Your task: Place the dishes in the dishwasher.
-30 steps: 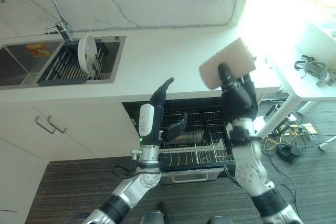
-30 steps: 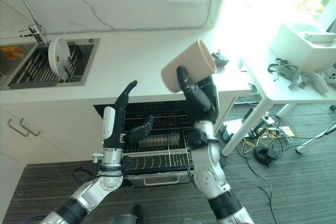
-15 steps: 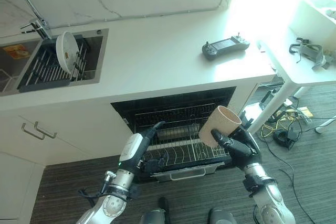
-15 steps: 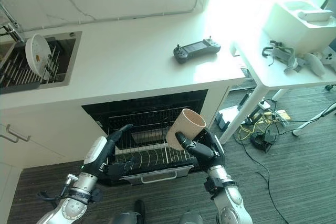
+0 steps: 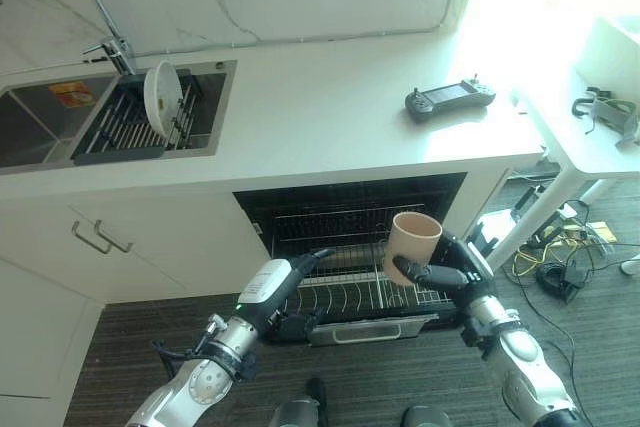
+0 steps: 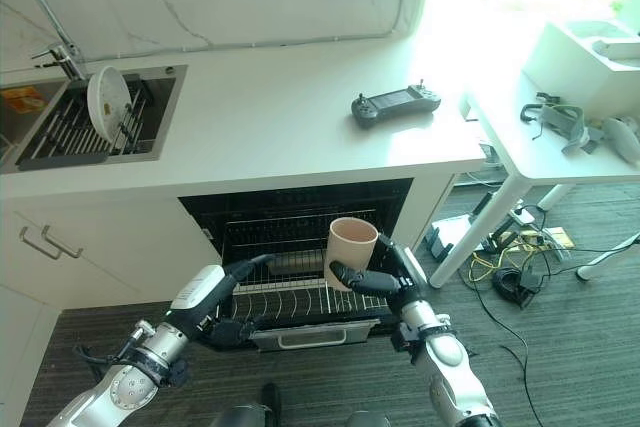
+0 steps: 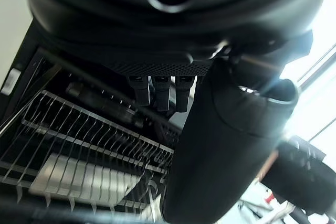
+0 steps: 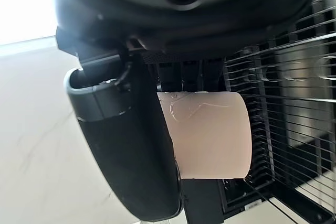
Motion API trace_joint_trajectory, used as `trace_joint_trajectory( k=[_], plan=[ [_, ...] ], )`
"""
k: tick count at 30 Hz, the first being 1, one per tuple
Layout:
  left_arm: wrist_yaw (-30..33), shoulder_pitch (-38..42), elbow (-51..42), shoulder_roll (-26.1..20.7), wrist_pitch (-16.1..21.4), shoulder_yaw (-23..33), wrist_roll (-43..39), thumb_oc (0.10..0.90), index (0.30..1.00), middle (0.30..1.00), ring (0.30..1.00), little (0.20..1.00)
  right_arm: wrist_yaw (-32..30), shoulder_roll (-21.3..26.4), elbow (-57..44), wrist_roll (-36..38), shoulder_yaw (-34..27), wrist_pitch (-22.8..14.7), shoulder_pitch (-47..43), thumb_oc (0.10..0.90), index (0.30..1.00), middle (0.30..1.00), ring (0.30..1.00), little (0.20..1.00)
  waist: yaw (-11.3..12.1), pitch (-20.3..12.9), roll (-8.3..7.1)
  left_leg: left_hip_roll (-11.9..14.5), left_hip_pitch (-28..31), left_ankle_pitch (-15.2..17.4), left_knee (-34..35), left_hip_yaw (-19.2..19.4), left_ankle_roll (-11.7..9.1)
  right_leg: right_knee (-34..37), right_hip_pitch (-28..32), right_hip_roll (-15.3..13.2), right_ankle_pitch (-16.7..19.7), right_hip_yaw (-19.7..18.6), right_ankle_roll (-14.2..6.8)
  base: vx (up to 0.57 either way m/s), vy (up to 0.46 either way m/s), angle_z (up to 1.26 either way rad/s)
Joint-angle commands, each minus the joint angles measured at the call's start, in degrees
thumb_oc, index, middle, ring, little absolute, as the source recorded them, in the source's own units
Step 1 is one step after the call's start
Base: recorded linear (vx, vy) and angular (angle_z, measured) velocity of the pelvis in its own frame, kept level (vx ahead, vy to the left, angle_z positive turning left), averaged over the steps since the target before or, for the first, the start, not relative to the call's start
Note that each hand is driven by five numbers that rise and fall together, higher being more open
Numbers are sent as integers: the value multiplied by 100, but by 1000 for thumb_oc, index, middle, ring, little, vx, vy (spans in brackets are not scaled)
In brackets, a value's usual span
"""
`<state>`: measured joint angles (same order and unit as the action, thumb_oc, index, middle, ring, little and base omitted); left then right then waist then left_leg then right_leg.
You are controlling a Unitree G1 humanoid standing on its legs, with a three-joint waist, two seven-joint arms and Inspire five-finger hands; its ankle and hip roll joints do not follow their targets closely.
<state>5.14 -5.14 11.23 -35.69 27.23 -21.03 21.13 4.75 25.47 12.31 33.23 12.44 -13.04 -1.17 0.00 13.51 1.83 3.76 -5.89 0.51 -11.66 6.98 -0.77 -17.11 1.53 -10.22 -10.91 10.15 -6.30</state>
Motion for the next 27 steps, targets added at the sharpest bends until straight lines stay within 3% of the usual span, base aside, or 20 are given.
trace_joint_trajectory(
  k=[1, 5, 7, 11, 13, 19, 23, 27],
  plan=[
    [-859, 450, -336, -164, -189, -83, -688, 800, 900, 900, 900, 900, -217, 180, -431, -285, -326, -491, -577, 400, 300, 300, 300, 300, 35, -143, -32, 219, 348, 1070, -553, -13, 18, -8, -254, 114, 16, 226, 82, 25, -1, 9],
    [-865, 454, -338, -164, -192, -83, -692, 800, 900, 900, 900, 900, -218, 180, -430, -285, -328, -490, -580, 400, 300, 300, 300, 300, 35, -141, -31, 219, 348, 1070, -553, -15, 18, -8, -253, 114, 16, 227, 82, 18, -1, 10],
    [-1803, 648, -505, -594, -903, -772, -825, 800, 900, 900, 900, 900, -407, 812, 119, -510, -328, -113, -1280, 400, 300, 300, 300, 300, 132, 33, 46, 196, 236, 984, -553, -98, 1, -8, -323, 103, 51, 239, 66, 105, 15, 5],
    [-2314, 1021, -566, -868, -1480, -1038, -1157, 800, 900, 900, 900, 900, -526, 1059, 827, -663, -295, 165, -1970, 400, 300, 300, 300, 300, 192, 177, 124, 187, 102, 925, -553, -140, -15, -8, -429, 95, 84, 250, 68, 12, 9, 18],
    [-2402, 1150, -635, -987, -1526, -1111, -1073, 800, 900, 900, 900, 900, -501, 1135, 1196, -759, -292, 267, -2282, 400, 300, 300, 300, 300, 218, 267, 156, 178, 30, 896, -553, -165, -24, -8, -476, 86, 102, 257, 60, -18, 0, 9],
    [-2049, 1594, -724, -1289, -1459, -1327, -638, 800, 900, 900, 900, 900, -386, 1336, 2210, -1035, -117, 400, -3015, 400, 300, 300, 300, 300, 282, 564, 267, 146, -209, 802, -553, -230, -25, -8, -656, 66, 179, 245, 65, -56, 10, 7],
    [-1308, 2027, -753, -1564, -1078, -1534, 368, 800, 900, 900, 900, 900, -410, 1371, 2974, -943, -37, 424, -3464, 400, 300, 300, 300, 300, 313, 806, 343, 102, -330, 755, -553, -281, -8, -8, -757, 50, 248, 207, 77, -39, 6, 7],
    [-620, 2718, -747, -1834, -1180, -1673, 792, 800, 900, 900, 900, 900, -511, 1332, 3511, -906, 17, 474, -4003, 400, 300, 300, 300, 300, 327, 1074, 405, 67, -541, 720, -553, -288, 6, -8, -950, 46, 319, 179, 95, -82, -4, -2]
  ],
)
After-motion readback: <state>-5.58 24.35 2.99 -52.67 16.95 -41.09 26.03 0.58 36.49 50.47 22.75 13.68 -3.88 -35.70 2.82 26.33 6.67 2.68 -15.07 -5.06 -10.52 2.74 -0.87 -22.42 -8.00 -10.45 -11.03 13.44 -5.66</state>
